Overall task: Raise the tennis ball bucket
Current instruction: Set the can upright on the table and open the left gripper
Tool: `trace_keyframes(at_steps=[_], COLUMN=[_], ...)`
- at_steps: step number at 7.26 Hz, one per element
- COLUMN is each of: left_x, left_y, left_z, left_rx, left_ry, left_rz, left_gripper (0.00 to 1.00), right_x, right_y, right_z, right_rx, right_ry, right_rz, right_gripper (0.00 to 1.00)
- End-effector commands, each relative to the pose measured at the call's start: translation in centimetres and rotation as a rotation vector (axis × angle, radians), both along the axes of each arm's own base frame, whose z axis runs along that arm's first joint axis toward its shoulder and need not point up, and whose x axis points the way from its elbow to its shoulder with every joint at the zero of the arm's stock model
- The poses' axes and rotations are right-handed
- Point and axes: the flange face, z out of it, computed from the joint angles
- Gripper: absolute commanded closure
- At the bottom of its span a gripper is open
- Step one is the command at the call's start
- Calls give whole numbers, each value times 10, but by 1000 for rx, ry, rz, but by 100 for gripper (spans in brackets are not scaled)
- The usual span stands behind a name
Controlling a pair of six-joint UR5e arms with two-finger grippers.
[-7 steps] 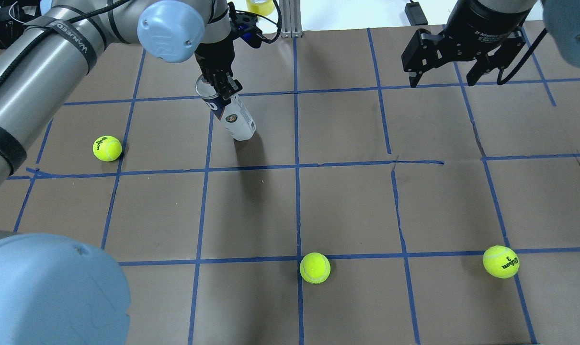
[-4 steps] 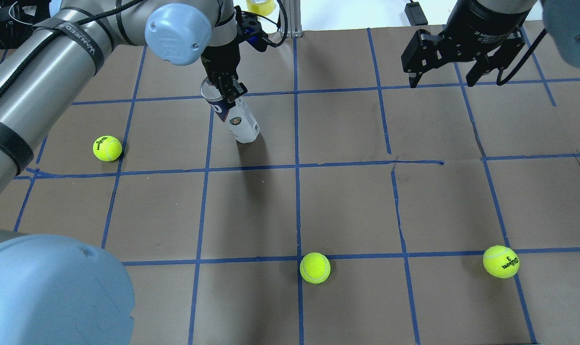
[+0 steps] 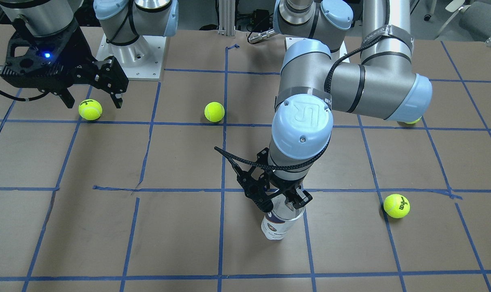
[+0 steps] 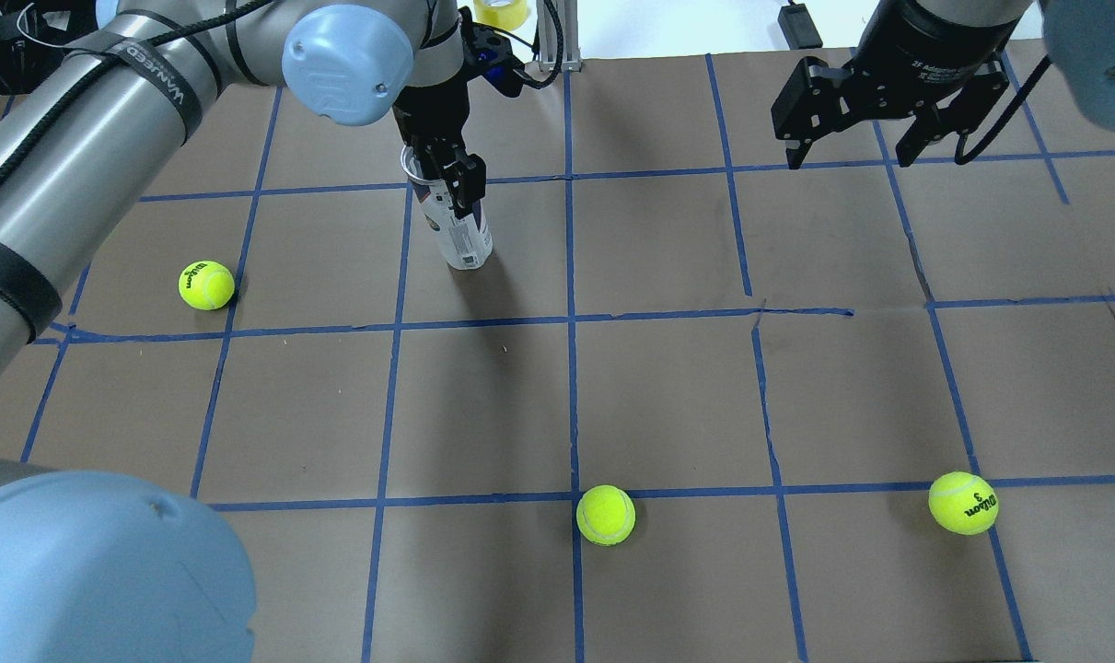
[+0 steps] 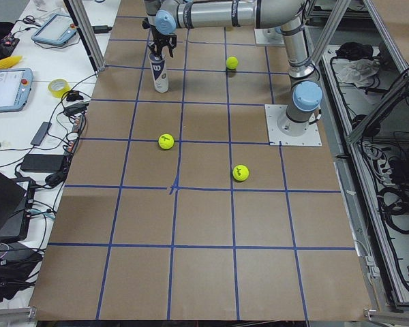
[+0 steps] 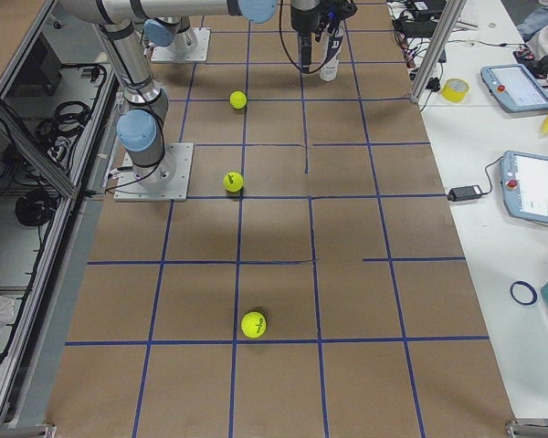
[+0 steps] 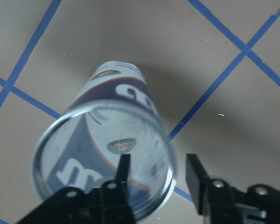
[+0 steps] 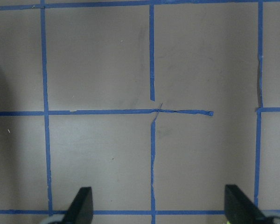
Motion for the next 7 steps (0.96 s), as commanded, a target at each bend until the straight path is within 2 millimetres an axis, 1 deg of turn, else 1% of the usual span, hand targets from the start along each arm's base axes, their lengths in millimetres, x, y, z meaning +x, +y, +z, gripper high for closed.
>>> trace_keyframes(at_steps=[1, 2, 3, 4, 5, 6, 7], left_x=[-10, -12, -15, -13, -4, 5, 36], left_y=[13, 22, 35, 47, 55, 65, 65], left_z=[38, 65, 90, 117, 142, 156, 170], left_rx=[-54, -86, -123, -170, -215, -237, -249], left_ry=[11, 16, 26, 40, 56, 59, 65], left_rz=[-7, 60, 206, 360, 504, 668, 788], left_gripper=[19, 17, 10, 4, 0, 0, 0], right_x=[0, 0, 0, 0, 0, 0, 0], right_y=[0, 0, 0, 1, 1, 1, 1], right_z=[0, 0, 0, 1, 1, 1, 1], right_rx=[0, 0, 0, -1, -1, -1, 0], right_ry=[0, 0, 0, 0, 0, 0, 0], right_rz=[-1, -1, -1, -1, -1, -1, -1], right_gripper=[0, 0, 0, 0, 0, 0, 0])
